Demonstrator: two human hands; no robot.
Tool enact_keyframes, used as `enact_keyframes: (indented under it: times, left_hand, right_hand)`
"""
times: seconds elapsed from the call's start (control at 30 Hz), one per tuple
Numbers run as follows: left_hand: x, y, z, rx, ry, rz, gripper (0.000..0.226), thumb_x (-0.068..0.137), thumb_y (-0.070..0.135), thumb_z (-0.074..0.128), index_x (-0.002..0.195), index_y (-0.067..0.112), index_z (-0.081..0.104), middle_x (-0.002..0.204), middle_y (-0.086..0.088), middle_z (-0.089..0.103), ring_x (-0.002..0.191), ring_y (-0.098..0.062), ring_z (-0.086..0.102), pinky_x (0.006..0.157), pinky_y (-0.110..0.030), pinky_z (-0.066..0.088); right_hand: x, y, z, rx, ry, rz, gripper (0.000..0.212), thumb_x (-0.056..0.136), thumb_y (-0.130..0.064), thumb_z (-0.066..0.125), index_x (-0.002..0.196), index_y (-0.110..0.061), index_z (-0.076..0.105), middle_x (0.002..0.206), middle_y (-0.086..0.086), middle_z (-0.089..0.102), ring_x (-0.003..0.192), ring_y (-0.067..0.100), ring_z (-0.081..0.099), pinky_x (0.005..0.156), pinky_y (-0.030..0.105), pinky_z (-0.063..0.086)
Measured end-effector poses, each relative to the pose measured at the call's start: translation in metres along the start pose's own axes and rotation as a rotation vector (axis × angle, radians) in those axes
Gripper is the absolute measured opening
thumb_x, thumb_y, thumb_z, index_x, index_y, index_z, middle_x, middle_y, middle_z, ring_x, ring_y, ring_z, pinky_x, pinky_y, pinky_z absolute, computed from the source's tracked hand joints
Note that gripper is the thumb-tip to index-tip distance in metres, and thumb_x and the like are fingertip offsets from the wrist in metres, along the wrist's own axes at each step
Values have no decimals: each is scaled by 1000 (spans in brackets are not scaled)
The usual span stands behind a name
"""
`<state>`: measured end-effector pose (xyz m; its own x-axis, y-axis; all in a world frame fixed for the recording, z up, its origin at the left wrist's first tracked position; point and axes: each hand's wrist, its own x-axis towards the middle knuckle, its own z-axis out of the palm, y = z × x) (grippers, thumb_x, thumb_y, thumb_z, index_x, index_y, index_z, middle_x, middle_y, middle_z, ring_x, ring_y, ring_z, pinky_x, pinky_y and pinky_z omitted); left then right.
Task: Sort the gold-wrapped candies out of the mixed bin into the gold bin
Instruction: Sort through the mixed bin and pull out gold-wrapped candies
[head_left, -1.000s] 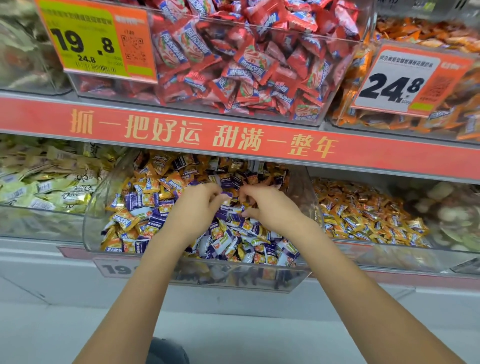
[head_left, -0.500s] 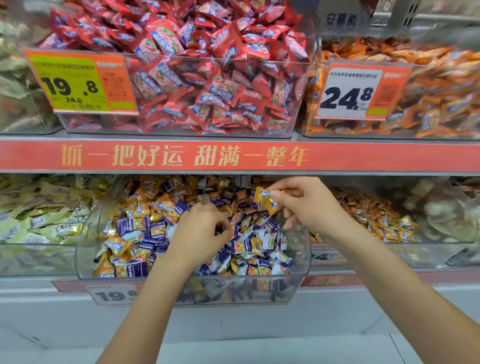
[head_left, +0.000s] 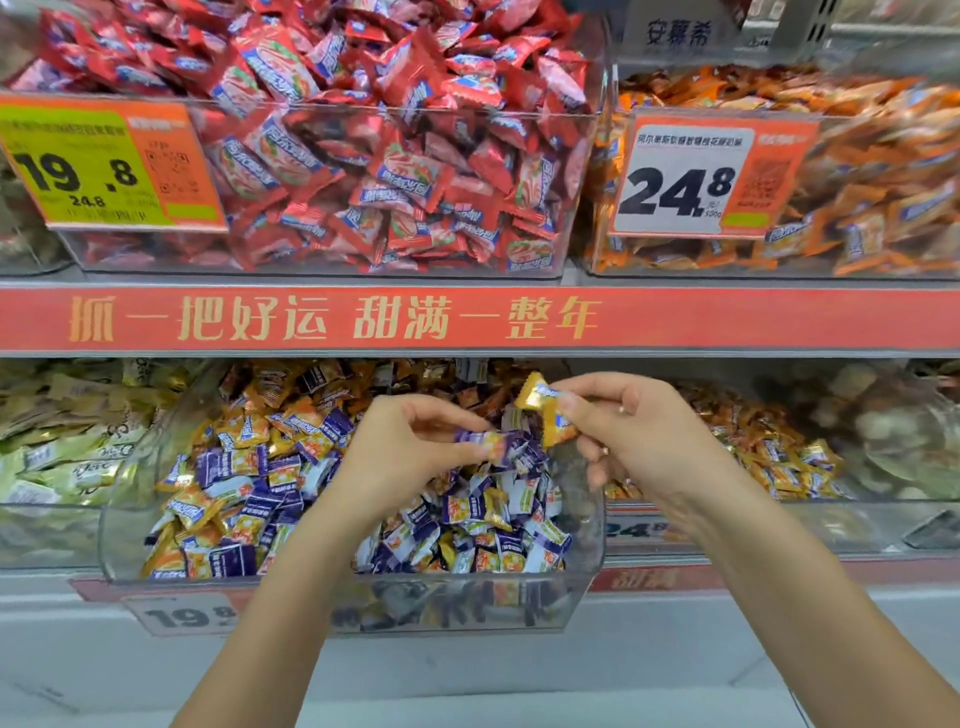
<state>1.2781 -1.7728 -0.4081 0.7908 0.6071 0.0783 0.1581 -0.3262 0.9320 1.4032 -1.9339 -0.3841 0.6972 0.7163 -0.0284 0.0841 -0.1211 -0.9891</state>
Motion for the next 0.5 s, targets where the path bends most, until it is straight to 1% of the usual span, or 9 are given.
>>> enact_keyframes:
  times: [0.07,0.13,0.17,0.23,0.27,0.3,0.37,0.43,0.5]
  left_hand:
    - [4,-6,-14,178,-65,-21,15,71,16,82,76,29,76,84,-4,74,70,-20,66,67,-34,57]
    - [4,-9,-23,249,-282,-66,14,80,11,74,81,24,76,82,2,74,61,-9,64,60,-26,52]
    - [3,-10,-22,282,-354,-80,13,83,9,70,84,21,76,79,4,74,56,-3,61,55,-19,48]
    - [6,-15,-15,362,-301,-44,13,86,9,65,85,18,75,75,8,72,53,1,59,50,-12,43]
    - [9,-20,-12,410,-215,0,12,86,9,65,87,18,73,77,11,70,59,1,60,52,-11,44]
    - [13,-24,-9,475,-125,46,12,85,11,67,90,21,72,83,14,68,66,2,60,59,-11,47]
    - [21,-35,-8,620,-3,118,26,83,14,71,107,22,67,102,8,65,90,-4,59,80,-19,49]
    - [28,-43,-9,724,6,110,54,80,17,75,129,22,54,131,0,52,118,-17,48,95,-28,41]
    - [32,-45,-8,803,-49,64,76,79,23,76,143,28,36,148,-1,33,135,-24,30,105,-37,34]
  right_hand:
    - [2,4,-16,-87,179,-52,8,91,-16,61,96,-16,68,49,-1,52,38,9,47,41,21,47]
    - [6,11,-38,-267,365,-126,10,93,-16,60,98,-14,68,57,-1,59,46,10,54,46,26,51]
    - [8,16,-50,-469,407,-142,14,94,-18,58,101,-15,70,67,0,64,57,13,59,53,29,51]
    - [8,25,-65,-922,311,-50,21,97,-27,53,109,-25,70,95,0,71,89,21,64,70,29,46]
    - [8,29,-69,-1014,240,12,24,98,-29,50,113,-28,69,107,-1,70,100,22,62,76,30,44]
    - [7,31,-71,-1006,189,48,27,99,-29,48,118,-28,67,113,-2,68,102,22,61,78,29,43]
    - [5,29,-67,-917,149,24,27,99,-27,48,120,-28,65,110,-6,68,90,16,58,74,27,39]
    - [6,25,-61,-842,181,-79,23,97,-25,52,115,-29,67,103,-9,66,83,9,54,70,24,38]
    - [9,22,-51,-759,245,-175,19,95,-22,56,106,-27,70,96,-9,67,80,5,58,65,16,39]
